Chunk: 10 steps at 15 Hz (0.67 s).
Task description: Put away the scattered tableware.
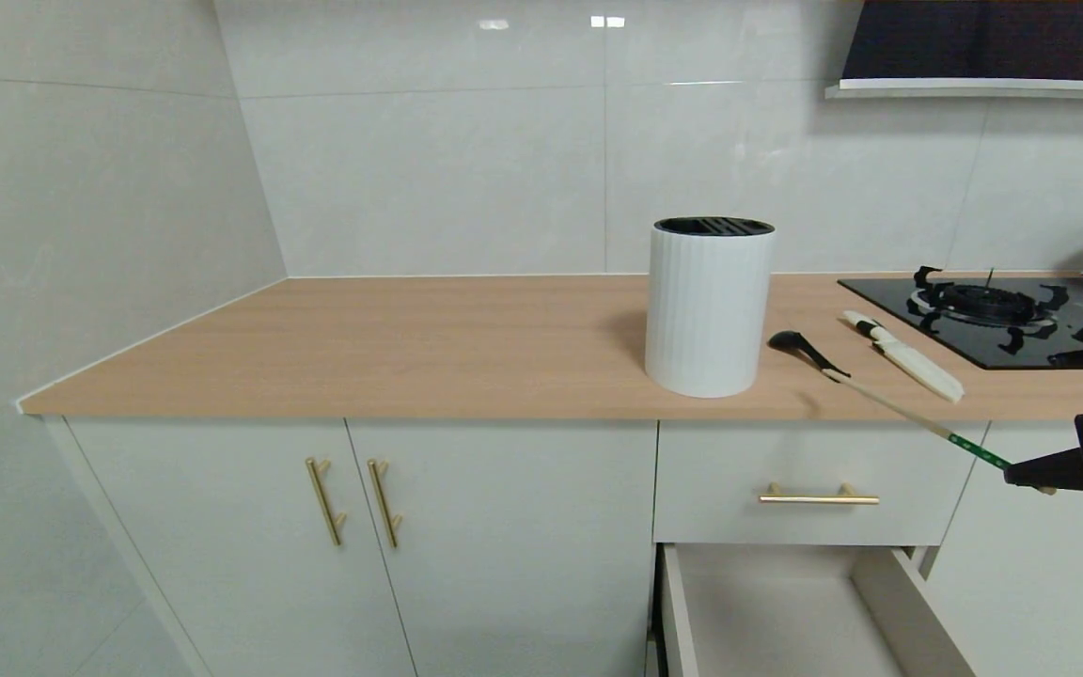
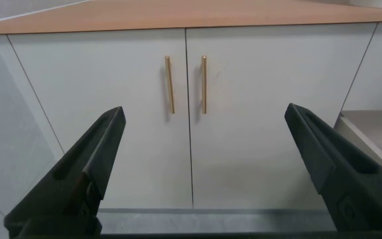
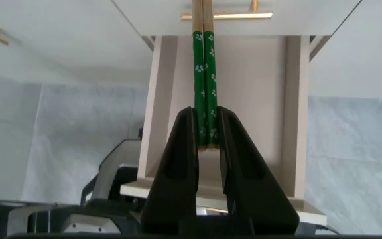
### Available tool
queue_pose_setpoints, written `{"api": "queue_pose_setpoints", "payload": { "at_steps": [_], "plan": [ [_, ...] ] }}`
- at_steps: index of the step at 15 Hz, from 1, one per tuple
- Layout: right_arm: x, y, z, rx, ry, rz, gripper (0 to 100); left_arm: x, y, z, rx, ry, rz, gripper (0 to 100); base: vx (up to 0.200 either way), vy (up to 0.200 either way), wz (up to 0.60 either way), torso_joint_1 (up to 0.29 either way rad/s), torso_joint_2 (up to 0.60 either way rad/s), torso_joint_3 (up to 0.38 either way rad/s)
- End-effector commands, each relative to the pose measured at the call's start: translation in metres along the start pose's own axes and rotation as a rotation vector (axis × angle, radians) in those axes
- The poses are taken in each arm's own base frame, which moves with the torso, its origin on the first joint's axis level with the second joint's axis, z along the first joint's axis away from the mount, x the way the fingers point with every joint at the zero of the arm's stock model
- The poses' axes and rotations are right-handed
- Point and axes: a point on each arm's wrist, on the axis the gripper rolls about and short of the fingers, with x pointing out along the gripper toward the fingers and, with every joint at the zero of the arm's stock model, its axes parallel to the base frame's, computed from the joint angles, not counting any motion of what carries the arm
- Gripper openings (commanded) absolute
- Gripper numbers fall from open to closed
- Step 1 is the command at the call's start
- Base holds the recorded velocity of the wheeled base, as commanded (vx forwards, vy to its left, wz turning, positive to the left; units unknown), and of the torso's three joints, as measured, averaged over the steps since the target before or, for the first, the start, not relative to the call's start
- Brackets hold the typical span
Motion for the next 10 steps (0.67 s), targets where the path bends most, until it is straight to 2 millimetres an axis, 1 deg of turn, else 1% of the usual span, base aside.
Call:
{"api": "queue_pose_setpoints", "payload": {
  "at_steps": [1,4,10],
  "plan": [
    [0.0021,-0.0001,-0.0007,-0.002,0.01,-0.003,0,0.0,0.0,-0.0002,0.0,0.001,0.0,100,0.0,0.0,0.0,-0.085,0.23,0.144],
    [0.0031,0.0018,-0.0049,-0.033,0.027,0.02,0,0.0,0.0,0.0,0.0,-0.001,0.0,100,0.0,0.0,0.0,-0.142,0.38,0.232],
    [0.0058,0.0068,-0.0102,-0.059,0.047,0.042,0,0.0,0.0,0.0,0.0,-0.001,0.0,100,0.0,0.0,0.0,-0.153,0.45,0.295]
  ]
}}
